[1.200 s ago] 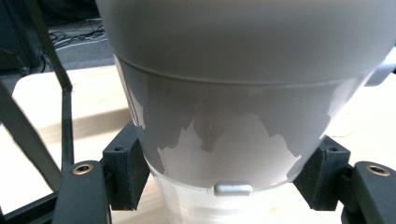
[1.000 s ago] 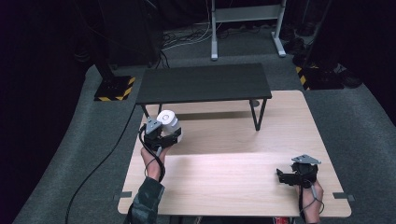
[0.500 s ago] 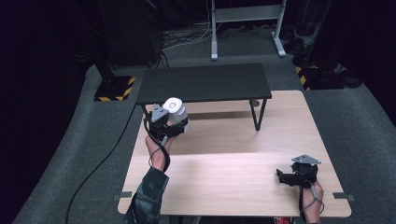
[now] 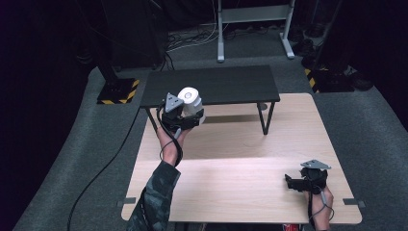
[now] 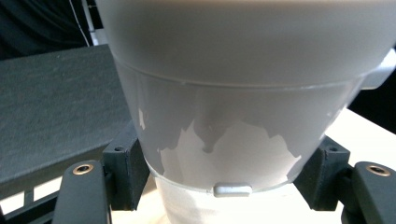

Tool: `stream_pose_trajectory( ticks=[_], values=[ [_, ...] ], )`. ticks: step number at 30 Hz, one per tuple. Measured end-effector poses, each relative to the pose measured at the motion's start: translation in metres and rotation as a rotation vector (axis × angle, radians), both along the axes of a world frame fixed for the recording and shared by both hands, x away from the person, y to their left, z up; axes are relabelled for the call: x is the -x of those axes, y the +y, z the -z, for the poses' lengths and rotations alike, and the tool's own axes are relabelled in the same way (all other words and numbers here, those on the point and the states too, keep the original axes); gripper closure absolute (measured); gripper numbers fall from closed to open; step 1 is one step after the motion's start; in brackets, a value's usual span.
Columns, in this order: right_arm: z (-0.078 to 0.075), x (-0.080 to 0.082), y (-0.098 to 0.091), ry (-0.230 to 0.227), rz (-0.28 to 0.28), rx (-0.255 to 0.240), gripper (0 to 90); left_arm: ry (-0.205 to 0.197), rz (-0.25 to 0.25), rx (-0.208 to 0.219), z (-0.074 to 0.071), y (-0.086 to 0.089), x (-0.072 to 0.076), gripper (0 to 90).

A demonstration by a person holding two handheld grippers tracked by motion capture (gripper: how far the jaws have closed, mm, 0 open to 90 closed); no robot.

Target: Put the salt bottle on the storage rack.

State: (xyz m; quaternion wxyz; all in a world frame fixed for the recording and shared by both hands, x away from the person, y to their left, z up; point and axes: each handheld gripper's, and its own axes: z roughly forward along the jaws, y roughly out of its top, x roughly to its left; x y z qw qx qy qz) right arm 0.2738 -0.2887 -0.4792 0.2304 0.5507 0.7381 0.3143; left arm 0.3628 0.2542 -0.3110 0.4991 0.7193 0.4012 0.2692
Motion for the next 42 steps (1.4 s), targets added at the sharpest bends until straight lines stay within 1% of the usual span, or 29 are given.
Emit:
stream_pose_trajectory(
  ticks=[4,7,8,11,14,18,23,28,36,42],
  values=[
    [0.000,0.000,0.000,0.000,0.000,0.000,0.0,-0.004,0.005,-0.005,-0.007,-0.004,-0.005,29.9],
    [0.000,0.000,0.000,0.000,0.003,0.000,0.0,0.000,0.012,-0.001,-0.012,-0.006,-0.011,29.9],
    [0.000,0.000,0.000,0.000,0.003,0.000,0.0,0.000,0.012,-0.001,-0.012,-0.006,-0.011,29.9],
    [0.000,0.000,0.000,0.000,0.003,0.000,0.0,0.002,0.014,-0.014,-0.019,-0.010,-0.018,29.9],
    [0.000,0.000,0.000,0.000,0.003,-0.001,0.0,0.003,0.017,-0.010,-0.021,-0.012,-0.022,29.9],
    [0.000,0.000,0.000,0.000,0.005,0.000,0.0,0.006,0.018,-0.018,-0.025,-0.016,-0.029,29.9],
    [0.000,0.000,0.000,0.002,0.004,-0.002,0.0,0.010,0.014,-0.003,-0.029,-0.020,-0.038,30.0],
    [0.000,-0.001,-0.001,0.003,0.005,-0.004,0.0,0.014,0.020,-0.014,-0.035,-0.027,-0.047,29.9],
    [0.000,-0.001,-0.001,0.004,0.005,-0.008,0.0,0.037,0.013,-0.008,-0.035,-0.034,-0.061,30.0],
    [0.000,-0.001,-0.002,0.004,0.003,-0.009,0.0,0.055,0.010,0.013,-0.034,-0.038,-0.071,29.9]
  ],
)
